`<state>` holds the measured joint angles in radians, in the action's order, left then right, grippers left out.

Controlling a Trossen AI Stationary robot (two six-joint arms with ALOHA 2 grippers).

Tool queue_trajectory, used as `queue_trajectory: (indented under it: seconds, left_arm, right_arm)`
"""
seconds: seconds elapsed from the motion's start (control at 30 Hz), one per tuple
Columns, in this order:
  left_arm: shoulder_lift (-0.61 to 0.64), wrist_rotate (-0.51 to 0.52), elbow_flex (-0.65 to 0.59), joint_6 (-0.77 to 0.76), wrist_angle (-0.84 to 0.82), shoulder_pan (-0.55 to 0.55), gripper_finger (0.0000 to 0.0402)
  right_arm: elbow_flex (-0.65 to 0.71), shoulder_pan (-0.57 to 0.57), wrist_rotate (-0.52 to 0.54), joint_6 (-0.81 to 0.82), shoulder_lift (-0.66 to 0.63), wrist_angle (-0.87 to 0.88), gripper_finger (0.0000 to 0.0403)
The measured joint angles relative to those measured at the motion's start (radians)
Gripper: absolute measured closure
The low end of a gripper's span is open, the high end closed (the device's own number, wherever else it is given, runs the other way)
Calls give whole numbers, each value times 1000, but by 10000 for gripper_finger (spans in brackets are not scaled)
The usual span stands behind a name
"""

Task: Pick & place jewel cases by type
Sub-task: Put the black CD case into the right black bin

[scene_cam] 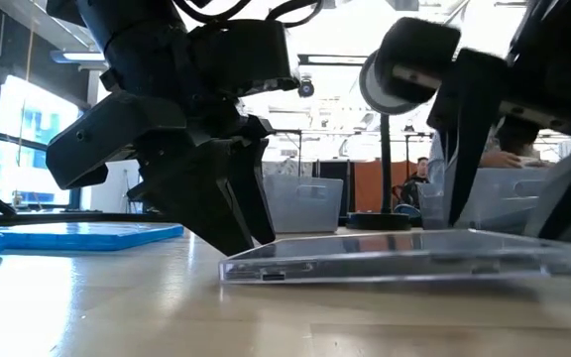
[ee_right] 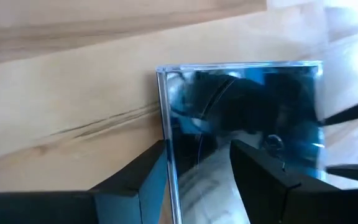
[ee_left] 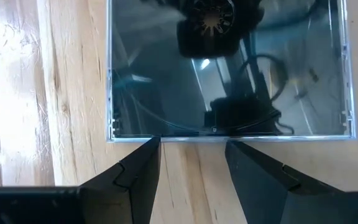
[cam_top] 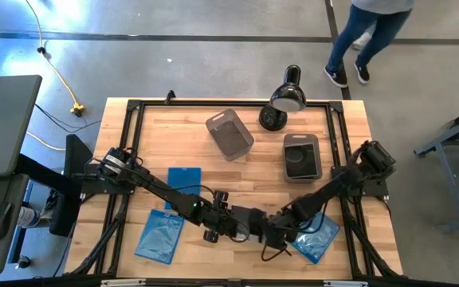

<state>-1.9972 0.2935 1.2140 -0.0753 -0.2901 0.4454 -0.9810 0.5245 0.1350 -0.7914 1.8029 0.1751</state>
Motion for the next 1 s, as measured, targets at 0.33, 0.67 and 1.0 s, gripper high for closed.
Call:
queue_trajectory:
  seconds: [0.33, 0.67, 1.0]
  left_arm:
    - [0, -20, 0, 0, 3, -1, 216]
    - [0, -55, -2, 29, 48, -2, 216]
    - [-2, -86, 22, 28, 39, -9, 182]
  right_arm:
    - [0, 27, 57, 6, -70, 4, 234]
    - [-1, 28, 59, 9, -80, -8, 234]
    - [-1, 28, 31, 57, -91, -17, 233]
